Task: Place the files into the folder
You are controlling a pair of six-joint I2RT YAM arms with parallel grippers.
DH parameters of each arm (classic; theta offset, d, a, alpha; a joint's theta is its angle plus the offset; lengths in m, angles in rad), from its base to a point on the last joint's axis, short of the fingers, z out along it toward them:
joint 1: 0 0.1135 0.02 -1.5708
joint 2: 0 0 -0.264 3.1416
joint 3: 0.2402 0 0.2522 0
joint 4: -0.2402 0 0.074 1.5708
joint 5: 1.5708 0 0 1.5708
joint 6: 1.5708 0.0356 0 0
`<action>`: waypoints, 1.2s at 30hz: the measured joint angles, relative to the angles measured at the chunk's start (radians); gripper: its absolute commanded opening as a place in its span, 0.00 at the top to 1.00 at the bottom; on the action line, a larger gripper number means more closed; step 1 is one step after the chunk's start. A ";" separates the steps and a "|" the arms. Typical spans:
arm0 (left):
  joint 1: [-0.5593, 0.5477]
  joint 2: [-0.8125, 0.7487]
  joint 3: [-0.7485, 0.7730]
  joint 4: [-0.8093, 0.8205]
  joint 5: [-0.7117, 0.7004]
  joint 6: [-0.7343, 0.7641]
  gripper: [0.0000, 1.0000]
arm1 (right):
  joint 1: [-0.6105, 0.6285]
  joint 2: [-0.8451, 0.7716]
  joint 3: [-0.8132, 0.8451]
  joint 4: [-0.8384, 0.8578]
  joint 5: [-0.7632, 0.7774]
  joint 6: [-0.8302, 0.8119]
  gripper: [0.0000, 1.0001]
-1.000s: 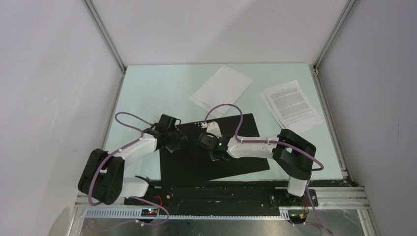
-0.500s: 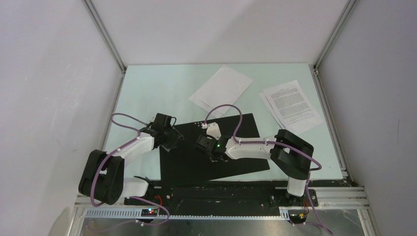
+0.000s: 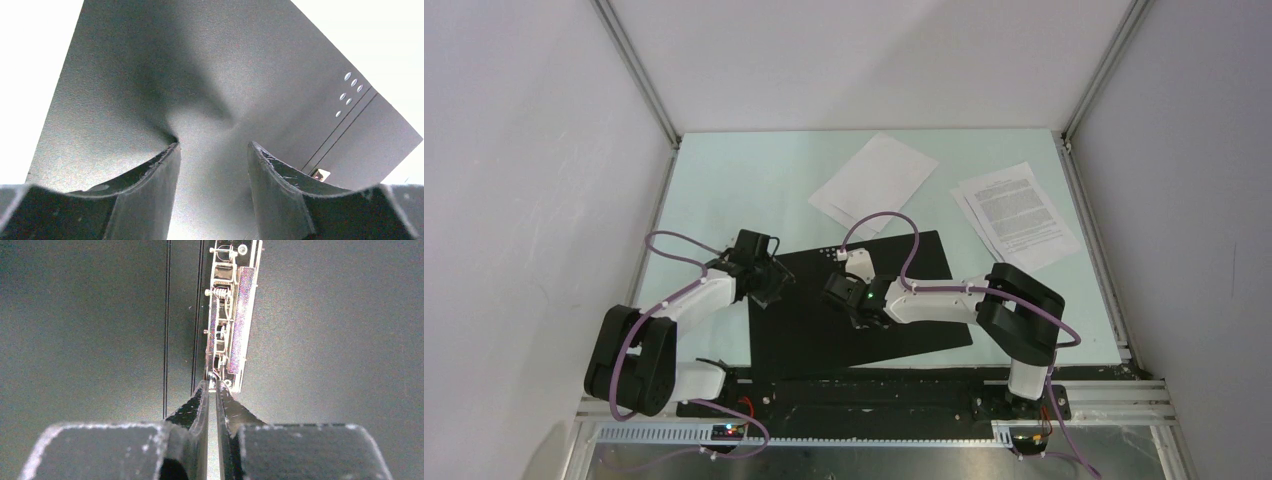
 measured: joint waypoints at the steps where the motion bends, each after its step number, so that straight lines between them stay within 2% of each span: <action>1: 0.000 0.000 0.000 0.000 0.000 0.000 0.41 | 0.000 0.000 0.000 0.000 0.000 0.000 0.90; 29: 0.008 0.000 0.000 0.000 0.000 0.000 0.41 | -0.036 -0.055 -0.037 0.021 -0.065 0.000 0.90; 36: 0.009 0.000 0.000 0.001 0.000 0.018 0.40 | -0.071 -0.074 -0.072 -0.090 -0.063 -0.019 0.89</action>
